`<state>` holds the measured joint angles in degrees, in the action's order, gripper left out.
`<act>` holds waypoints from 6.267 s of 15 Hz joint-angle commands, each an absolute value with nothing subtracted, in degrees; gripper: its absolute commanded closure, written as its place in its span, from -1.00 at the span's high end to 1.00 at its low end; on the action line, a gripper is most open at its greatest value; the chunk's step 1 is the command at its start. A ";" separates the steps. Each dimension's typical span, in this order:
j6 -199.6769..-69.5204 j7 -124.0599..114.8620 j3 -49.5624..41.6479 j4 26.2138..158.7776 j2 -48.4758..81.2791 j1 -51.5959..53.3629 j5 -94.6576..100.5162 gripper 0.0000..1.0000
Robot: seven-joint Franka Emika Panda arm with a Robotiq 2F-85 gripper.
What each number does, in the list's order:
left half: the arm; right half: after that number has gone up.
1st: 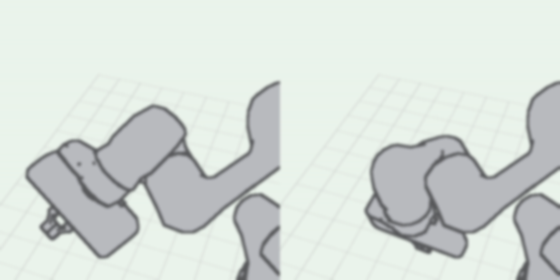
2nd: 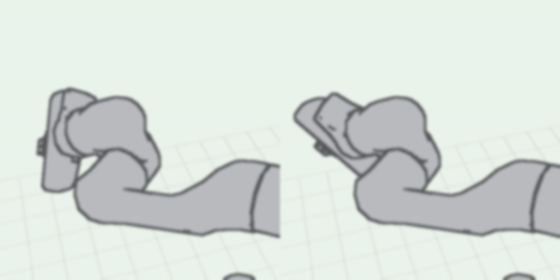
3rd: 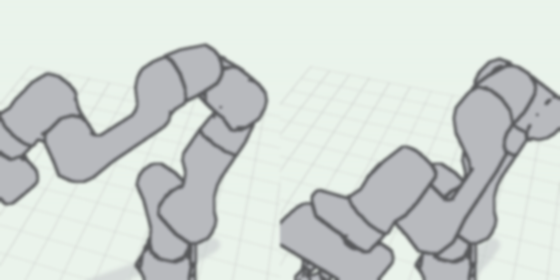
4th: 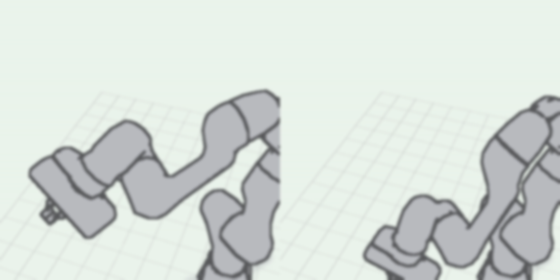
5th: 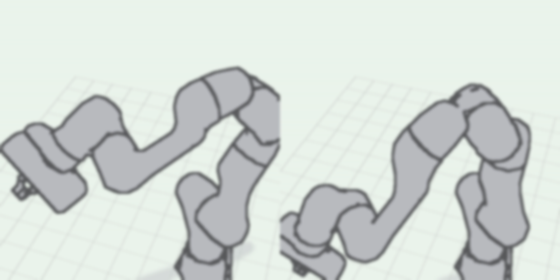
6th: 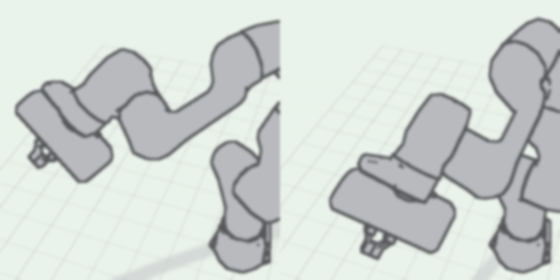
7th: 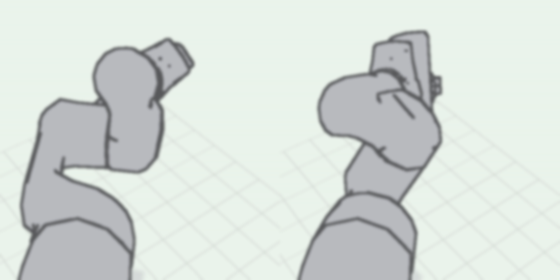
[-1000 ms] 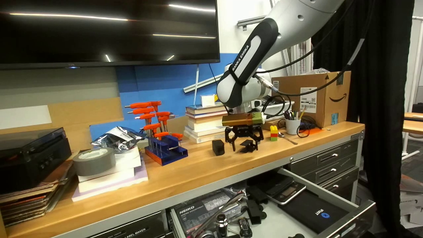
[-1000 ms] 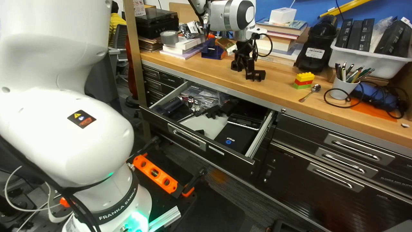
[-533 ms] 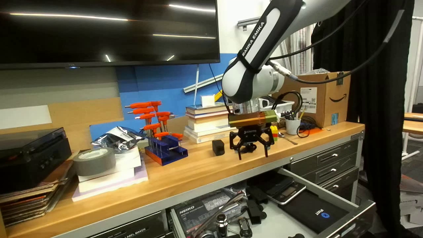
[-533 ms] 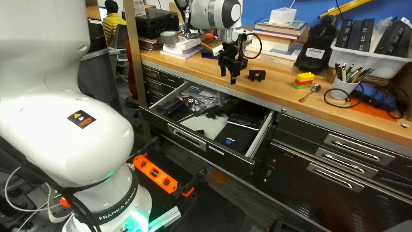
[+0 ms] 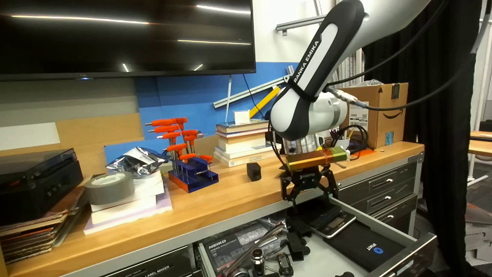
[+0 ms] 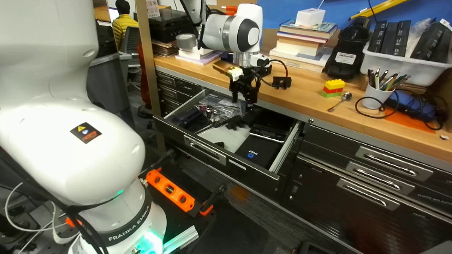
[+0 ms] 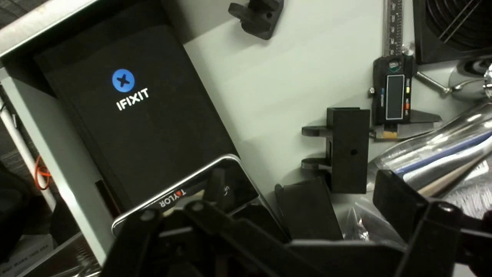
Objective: Open the middle topmost drawer and take out two black objects
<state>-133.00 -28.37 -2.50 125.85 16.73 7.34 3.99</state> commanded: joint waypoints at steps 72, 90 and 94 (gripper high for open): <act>-149.47 -0.58 4.00 115.59 36.84 -1.68 -7.72 1.00; -146.43 -7.80 -0.90 116.58 36.45 6.17 -0.54 1.00; -145.96 -5.77 1.52 118.42 35.73 6.35 -0.66 1.00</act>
<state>-146.55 -5.90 0.16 117.08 36.29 5.29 -1.11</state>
